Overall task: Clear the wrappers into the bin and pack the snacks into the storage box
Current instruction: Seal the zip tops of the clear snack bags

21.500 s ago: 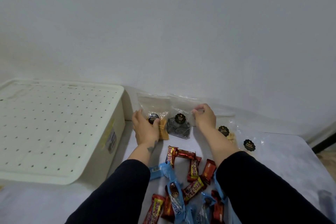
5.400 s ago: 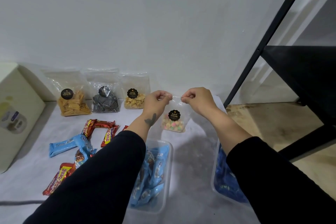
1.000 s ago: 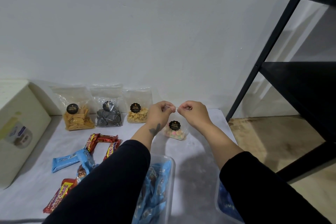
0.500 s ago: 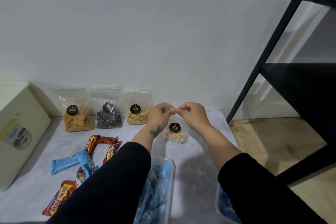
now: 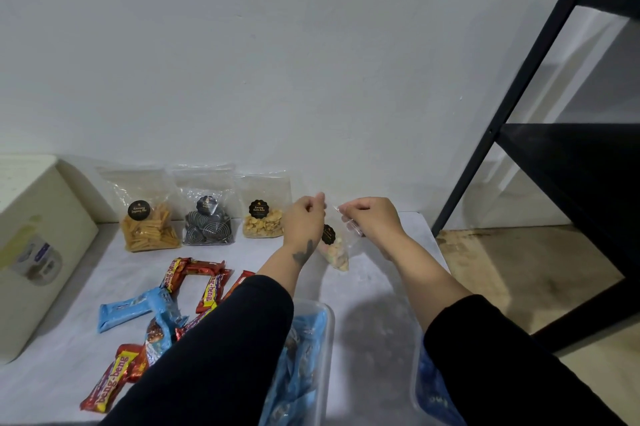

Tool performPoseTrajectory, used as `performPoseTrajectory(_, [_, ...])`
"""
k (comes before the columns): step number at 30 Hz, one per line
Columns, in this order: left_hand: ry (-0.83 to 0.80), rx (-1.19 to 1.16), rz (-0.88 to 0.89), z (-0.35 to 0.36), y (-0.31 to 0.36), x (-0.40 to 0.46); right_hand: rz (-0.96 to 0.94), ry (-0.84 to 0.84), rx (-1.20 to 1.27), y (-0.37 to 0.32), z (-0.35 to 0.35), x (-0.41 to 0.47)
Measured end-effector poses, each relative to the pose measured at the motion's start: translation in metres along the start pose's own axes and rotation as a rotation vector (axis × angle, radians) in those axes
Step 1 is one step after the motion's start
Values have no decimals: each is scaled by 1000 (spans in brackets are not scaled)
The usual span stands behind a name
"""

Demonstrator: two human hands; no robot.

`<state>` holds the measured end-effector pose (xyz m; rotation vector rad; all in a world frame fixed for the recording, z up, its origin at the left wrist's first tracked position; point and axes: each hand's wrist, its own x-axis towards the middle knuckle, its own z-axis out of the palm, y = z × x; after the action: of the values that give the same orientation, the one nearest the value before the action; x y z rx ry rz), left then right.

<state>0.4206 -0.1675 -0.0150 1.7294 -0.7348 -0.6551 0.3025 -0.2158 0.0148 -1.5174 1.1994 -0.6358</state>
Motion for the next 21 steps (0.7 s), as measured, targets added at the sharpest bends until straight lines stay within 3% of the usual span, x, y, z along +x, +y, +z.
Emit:
performPoseTrajectory(11, [-75,-179,-76,-7,-3,-1,-42,97,-99,1,12,9])
performPoseTrajectory(18, [-36,-225,-89,-11,-2,-1,-139,77,-122,4,11,7])
performPoseTrajectory(21, [5,-278,-118,-11,2,2,-144,-24,-125,5,11,7])
